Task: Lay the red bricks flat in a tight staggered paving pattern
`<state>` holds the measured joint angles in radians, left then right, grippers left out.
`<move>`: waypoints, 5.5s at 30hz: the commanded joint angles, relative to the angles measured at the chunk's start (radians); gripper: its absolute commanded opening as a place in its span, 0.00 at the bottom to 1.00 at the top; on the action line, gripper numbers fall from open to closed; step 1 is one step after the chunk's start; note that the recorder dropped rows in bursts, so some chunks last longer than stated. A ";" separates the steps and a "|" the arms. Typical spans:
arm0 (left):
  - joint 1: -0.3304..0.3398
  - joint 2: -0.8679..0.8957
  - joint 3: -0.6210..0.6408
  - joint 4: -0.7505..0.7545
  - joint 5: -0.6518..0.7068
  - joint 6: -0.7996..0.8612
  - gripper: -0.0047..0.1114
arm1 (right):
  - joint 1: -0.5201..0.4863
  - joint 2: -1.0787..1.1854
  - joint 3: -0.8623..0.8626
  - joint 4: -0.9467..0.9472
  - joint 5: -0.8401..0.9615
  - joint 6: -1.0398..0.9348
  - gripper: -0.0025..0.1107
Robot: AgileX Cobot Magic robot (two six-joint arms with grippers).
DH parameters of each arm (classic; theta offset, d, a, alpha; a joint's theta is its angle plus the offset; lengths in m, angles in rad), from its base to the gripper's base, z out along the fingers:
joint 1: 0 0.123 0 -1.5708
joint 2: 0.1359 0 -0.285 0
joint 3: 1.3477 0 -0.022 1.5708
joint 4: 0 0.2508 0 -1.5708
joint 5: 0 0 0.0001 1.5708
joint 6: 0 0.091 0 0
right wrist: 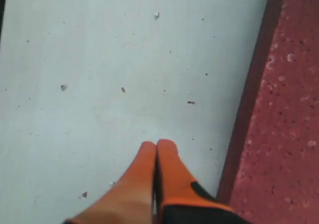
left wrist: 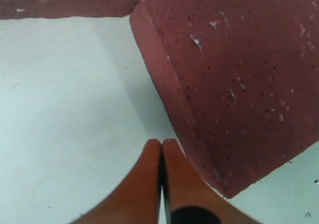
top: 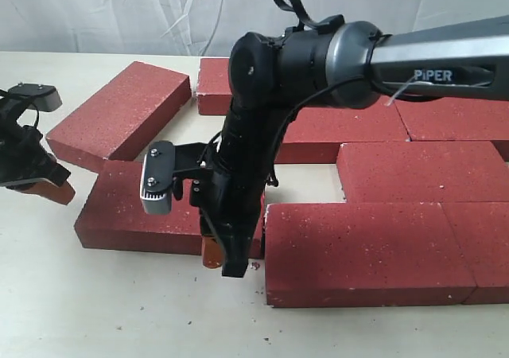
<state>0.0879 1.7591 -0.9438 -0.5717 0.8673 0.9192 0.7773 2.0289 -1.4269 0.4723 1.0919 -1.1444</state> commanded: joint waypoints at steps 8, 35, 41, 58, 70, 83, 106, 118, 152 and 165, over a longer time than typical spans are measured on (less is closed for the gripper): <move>-0.001 0.074 0.015 -0.141 -0.001 0.113 0.04 | 0.002 0.058 -0.003 -0.113 -0.197 0.006 0.02; -0.001 0.074 0.015 -0.296 0.010 0.271 0.04 | 0.002 0.058 -0.003 -0.378 -0.364 0.274 0.02; -0.001 0.074 0.015 -0.235 0.081 0.267 0.04 | 0.003 0.058 -0.003 -0.321 -0.414 0.283 0.02; 0.001 0.059 0.015 -0.133 0.103 0.258 0.04 | -0.088 -0.120 0.000 -0.413 -0.223 0.461 0.02; 0.001 0.007 0.021 -0.137 0.008 0.205 0.04 | -0.359 0.030 0.000 -0.208 -0.377 0.539 0.02; 0.001 0.055 0.029 -0.176 -0.034 0.207 0.04 | -0.347 0.092 0.000 -0.161 -0.506 0.418 0.02; 0.001 0.088 0.022 -0.220 -0.073 0.224 0.04 | -0.287 0.084 -0.070 -0.052 -0.171 0.366 0.02; 0.001 0.088 0.016 -0.263 -0.116 0.248 0.04 | -0.287 0.070 -0.070 -0.019 -0.127 0.342 0.02; 0.001 0.086 0.016 -0.306 -0.126 0.332 0.04 | -0.287 0.090 -0.083 0.032 -0.099 0.291 0.02; 0.001 0.062 0.016 -0.342 -0.165 0.330 0.04 | -0.267 0.090 -0.083 -0.094 -0.111 0.301 0.02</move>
<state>0.0909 1.8269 -0.9234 -0.8846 0.6764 1.2522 0.5102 2.1210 -1.4985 0.4258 1.0035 -0.8477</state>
